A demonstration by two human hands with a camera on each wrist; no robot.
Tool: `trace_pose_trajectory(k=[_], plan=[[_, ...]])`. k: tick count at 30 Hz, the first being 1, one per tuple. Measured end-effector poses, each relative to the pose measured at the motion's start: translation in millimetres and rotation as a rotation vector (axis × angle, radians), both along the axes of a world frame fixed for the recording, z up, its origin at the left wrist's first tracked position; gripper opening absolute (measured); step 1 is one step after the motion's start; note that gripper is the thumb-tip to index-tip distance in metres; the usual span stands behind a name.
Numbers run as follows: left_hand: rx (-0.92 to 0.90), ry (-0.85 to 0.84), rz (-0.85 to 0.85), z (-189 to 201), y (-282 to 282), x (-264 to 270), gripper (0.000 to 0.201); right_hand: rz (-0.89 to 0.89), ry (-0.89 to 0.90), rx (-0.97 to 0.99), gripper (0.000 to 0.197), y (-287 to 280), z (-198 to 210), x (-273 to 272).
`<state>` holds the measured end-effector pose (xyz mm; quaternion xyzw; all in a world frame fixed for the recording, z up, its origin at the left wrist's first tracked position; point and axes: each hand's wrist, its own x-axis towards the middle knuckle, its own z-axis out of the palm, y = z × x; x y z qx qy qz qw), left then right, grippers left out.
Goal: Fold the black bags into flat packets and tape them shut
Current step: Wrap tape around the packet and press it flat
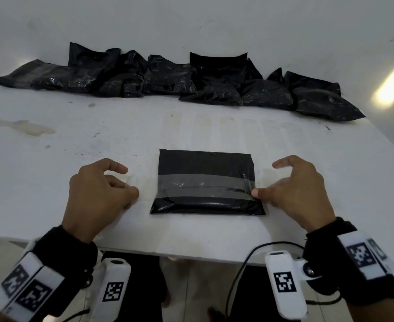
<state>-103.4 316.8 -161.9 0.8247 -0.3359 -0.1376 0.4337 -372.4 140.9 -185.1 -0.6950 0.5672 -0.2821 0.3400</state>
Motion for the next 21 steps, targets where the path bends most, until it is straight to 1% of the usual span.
trace_pose_trajectory(k=[3,9,10,12,14,16,17,18,20,21], plan=[[0.024,-0.026,0.003,0.5,-1.0,0.4,0.031,0.01,0.048,-0.026,0.071,-1.1,-0.1,1.4],[0.111,-0.15,0.012,1.4,-0.1,5.5,0.036,0.002,0.11,-0.037,0.079,-2.9,-1.2,1.3],[0.132,-0.199,0.019,2.0,0.0,6.4,0.04,0.005,0.11,-0.034,0.08,-2.8,-1.2,1.0],[0.13,-0.349,0.028,4.9,0.0,5.9,0.047,0.007,0.103,-0.023,0.08,-2.3,-1.2,0.5],[0.029,-0.484,-0.017,11.4,-1.6,-4.0,0.046,0.004,0.091,-0.003,0.081,-1.7,-1.7,0.3],[-0.067,-0.568,-0.168,18.8,-6.5,-23.5,0.04,-0.001,0.089,0.013,0.083,-1.6,-1.9,0.5],[-0.082,-0.598,-0.286,20.5,-10.2,-34.7,0.04,-0.003,0.089,0.018,0.083,-1.7,-2.0,0.6],[-0.066,-0.611,-0.428,20.8,-14.5,-46.8,0.045,-0.003,0.089,0.021,0.083,-1.6,-1.7,0.5],[0.069,-0.631,-0.747,16.5,-23.8,-70.5,0.062,-0.001,0.099,0.019,0.081,-1.5,-1.4,0.4],[0.182,-0.655,-0.863,12.0,-27.5,-80.0,0.07,-0.002,0.109,0.016,0.081,-1.1,-1.3,0.6]])
